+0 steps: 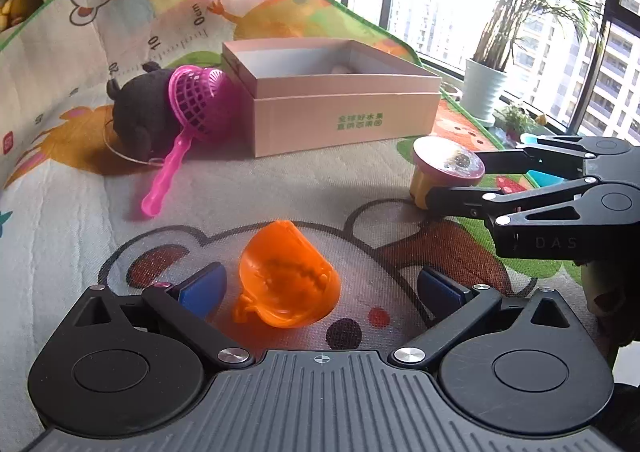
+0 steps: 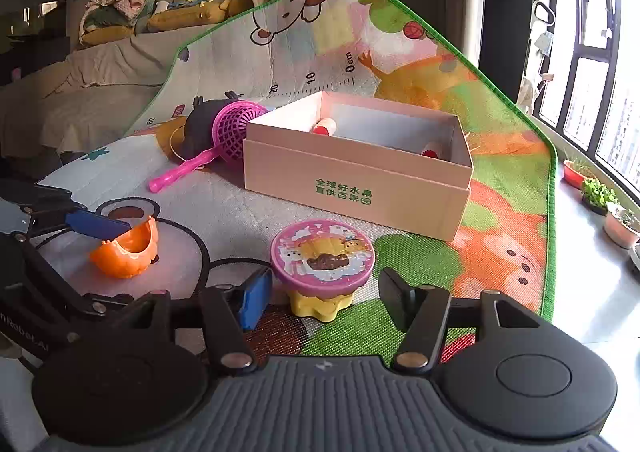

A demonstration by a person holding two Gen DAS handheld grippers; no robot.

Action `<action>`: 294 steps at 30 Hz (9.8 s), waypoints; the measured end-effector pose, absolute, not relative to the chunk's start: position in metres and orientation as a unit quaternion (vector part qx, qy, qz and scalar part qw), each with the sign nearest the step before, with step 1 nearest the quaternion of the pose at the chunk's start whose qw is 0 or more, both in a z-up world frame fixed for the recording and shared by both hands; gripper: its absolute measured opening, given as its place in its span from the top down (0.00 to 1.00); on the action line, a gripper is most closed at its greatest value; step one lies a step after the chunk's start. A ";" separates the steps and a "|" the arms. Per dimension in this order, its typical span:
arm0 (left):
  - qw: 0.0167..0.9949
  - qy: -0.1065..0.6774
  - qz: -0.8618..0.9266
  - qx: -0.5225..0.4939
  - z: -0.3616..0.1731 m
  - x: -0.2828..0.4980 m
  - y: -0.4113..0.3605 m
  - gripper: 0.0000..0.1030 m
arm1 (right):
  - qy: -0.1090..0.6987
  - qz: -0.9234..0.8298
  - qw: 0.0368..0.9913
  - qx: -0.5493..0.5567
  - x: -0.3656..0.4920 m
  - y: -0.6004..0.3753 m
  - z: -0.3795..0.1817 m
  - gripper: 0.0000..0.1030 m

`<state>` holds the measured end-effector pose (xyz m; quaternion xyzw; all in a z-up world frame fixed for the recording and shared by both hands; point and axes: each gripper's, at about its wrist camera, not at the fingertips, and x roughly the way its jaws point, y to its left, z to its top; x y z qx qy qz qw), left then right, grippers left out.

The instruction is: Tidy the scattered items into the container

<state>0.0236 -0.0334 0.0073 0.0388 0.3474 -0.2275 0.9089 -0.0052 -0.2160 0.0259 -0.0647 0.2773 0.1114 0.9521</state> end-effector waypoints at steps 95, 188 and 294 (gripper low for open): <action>0.953 0.275 -0.119 -0.040 0.017 0.095 0.082 0.02 | 0.280 0.201 0.908 -0.237 0.158 -0.060 0.065 0.35; 0.949 0.295 -0.072 -0.085 0.011 0.058 0.101 0.01 | 0.405 0.144 0.902 0.026 0.094 -0.147 0.047 0.93; 0.888 0.324 -0.324 0.048 0.014 0.060 -0.071 0.00 | 0.332 0.005 0.937 0.109 0.000 -0.301 0.027 0.00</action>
